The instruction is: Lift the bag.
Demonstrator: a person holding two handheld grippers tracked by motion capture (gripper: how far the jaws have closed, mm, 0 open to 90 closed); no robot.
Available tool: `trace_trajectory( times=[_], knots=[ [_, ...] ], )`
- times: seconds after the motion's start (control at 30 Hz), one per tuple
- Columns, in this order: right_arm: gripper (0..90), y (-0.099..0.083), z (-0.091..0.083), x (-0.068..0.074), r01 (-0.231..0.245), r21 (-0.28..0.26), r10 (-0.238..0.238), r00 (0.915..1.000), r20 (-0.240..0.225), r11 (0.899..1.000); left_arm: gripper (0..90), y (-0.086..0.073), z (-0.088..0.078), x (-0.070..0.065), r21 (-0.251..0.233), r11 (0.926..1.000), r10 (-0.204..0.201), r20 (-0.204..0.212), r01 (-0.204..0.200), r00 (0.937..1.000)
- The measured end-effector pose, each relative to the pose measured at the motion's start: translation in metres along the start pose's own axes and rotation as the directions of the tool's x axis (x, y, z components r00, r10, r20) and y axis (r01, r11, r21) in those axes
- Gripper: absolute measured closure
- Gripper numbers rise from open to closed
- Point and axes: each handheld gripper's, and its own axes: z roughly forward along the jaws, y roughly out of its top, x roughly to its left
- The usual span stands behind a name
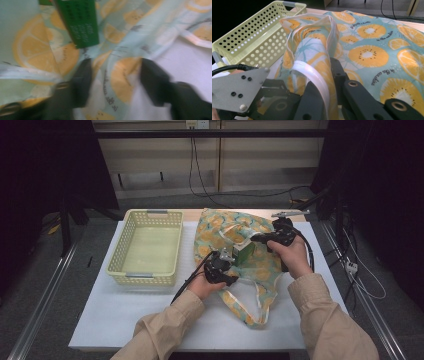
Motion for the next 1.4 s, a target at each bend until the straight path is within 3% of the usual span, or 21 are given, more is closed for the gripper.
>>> trace_trajectory(
  times=[0.03, 0.07, 0.13, 0.2, 0.23, 0.37, 0.63, 0.73, 0.9, 1.03, 1.17, 1.23, 1.4],
  knots=[
    [89.9, 0.000, 0.000, -0.001, -0.001, -0.001, 0.001, 1.0000, 0.002, 1.000, 57.5, 0.002, -0.002, 0.000, 0.037, 0.9988, 0.033, -0.028, -0.032, 0.9990],
    [89.9, 0.000, -0.001, -0.001, -0.003, -0.001, 0.003, 1.0000, 0.002, 1.000, 68.9, 0.002, -0.003, 0.001, 0.037, 0.9990, 0.026, 0.005, -0.026, 0.9996],
    [89.9, 0.000, -0.002, -0.002, -0.007, -0.009, 0.007, 1.0000, 0.003, 1.000, 86.1, 0.003, -0.005, 0.002, 0.036, 0.9994, 0.000, 0.003, 0.000, 1.0000],
    [89.9, 0.001, -0.004, -0.002, -0.009, -0.017, 0.009, 1.0000, 0.001, 1.000, 90.0, 0.004, -0.012, 0.005, 0.028, 0.9994, -0.022, 0.007, 0.021, 0.9997],
    [89.9, 0.001, -0.005, -0.002, -0.009, -0.019, 0.009, 1.0000, 0.000, 1.000, 90.0, 0.005, -0.017, 0.005, -0.009, 0.9981, -0.062, 0.019, 0.062, 0.9979],
    [89.9, 0.002, -0.008, -0.003, -0.006, -0.025, 0.006, 1.0000, -0.001, 1.000, 90.0, 0.017, -0.046, 0.012, -0.059, 0.9955, -0.074, 0.010, 0.075, 0.9972],
    [89.9, 0.013, -0.014, 0.001, 0.003, -0.038, -0.003, 1.0000, 0.003, 0.999, 90.0, 0.056, -0.095, 0.016, -0.129, 0.9906, -0.049, -0.031, 0.045, 0.9983],
    [89.9, 0.023, -0.018, 0.004, 0.013, -0.050, -0.013, 0.9999, 0.007, 0.999, 90.0, 0.073, -0.112, 0.020, -0.168, 0.9852, -0.044, -0.050, 0.035, 0.9978],
    [89.9, 0.039, -0.025, 0.008, 0.021, -0.068, -0.021, 0.9998, 0.005, 0.997, 90.0, 0.100, -0.133, 0.027, -0.183, 0.9830, -0.033, -0.093, 0.015, 0.9951],
    [89.9, 0.051, -0.031, 0.011, 0.039, -0.083, -0.039, 0.9992, 0.005, 0.996, 90.0, 0.122, -0.149, 0.035, -0.245, 0.9694, -0.049, -0.116, 0.020, 0.9920],
    [89.8, 0.063, -0.037, 0.013, 0.048, -0.091, -0.047, 0.9988, 0.012, 0.995, 90.0, 0.145, -0.166, 0.039, -0.307, 0.9513, -0.064, -0.133, 0.020, 0.9890],
    [89.8, 0.067, -0.040, 0.013, 0.052, -0.106, -0.052, 0.9987, 0.006, 0.993, 90.0, 0.151, -0.172, 0.041, -0.329, 0.9436, -0.080, -0.122, 0.036, 0.9894],
    [89.8, 0.067, -0.044, 0.009, 0.041, -0.105, -0.041, 0.9992, 0.007, 0.994, 90.0, 0.151, -0.170, 0.045, -0.308, 0.9509, -0.077, -0.132, 0.033, 0.9882]
  ],
)
